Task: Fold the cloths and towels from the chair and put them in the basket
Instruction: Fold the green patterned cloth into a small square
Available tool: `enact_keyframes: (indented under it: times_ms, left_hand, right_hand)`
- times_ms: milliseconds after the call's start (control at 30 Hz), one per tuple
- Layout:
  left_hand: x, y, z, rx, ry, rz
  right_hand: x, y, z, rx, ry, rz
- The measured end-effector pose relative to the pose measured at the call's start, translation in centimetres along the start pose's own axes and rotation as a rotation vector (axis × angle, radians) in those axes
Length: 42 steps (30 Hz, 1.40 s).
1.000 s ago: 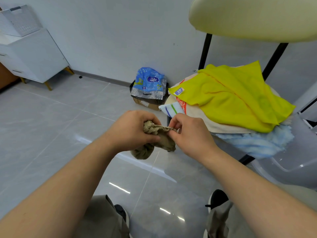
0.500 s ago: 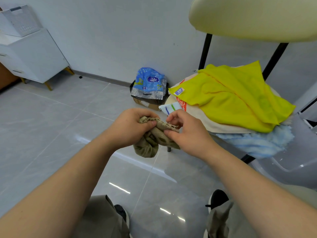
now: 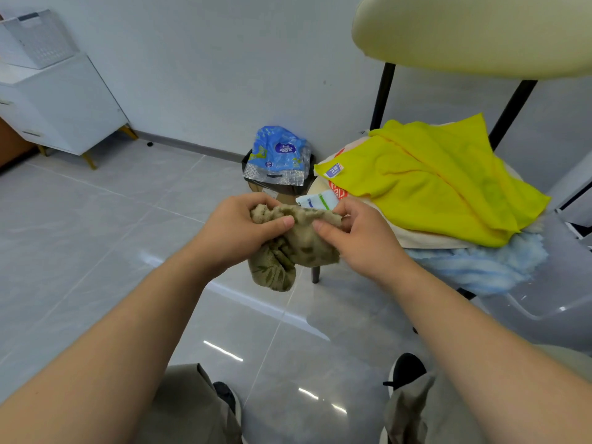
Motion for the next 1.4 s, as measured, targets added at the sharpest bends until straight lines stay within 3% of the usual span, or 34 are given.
enact_keyframes:
  times_ms: [267, 567, 967, 1100, 1300, 1400]
  left_hand:
    - [1.6, -3.1, 1.4, -0.243, -0.258, -0.048]
    - [2.1, -4.5, 2.6, -0.286, -0.241, -0.182]
    - [2.8, -3.7, 2.1, 0.054, -0.122, -0.390]
    - [3.2, -3.3, 2.0, -0.159, -0.167, -0.422]
    - [3.6, -3.3, 2.3, -0.510, -0.320, -0.289]
    - [3.6, -3.1, 2.5, -0.607, -0.347, -0.290]
  right_hand:
    - [2.1, -4.1, -0.1, -0.126, -0.096, -0.339]
    - [2.4, -7.7, -0.7, -0.194, -0.158, -0.539]
    - [2.0, -8.6, -0.7, -0.309, -0.152, -0.451]
    - [2.3, -8.9, -1.0, -0.211, -0.092, -0.456]
    - [2.9, -8.7, -2.0, 0.303, 0.126, -0.276]
    - [3.0, -8.7, -2.2, 0.414, 0.211, -0.258]
Point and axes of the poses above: each hand's wrist, its own x-axis towards the middle knuckle, its own y-axis out of the palm, z = x × y, the point moved 2 cm from there along x, towards the middle knuckle, and after that the axes turned 1 degree about z, right-handed, at the moved point
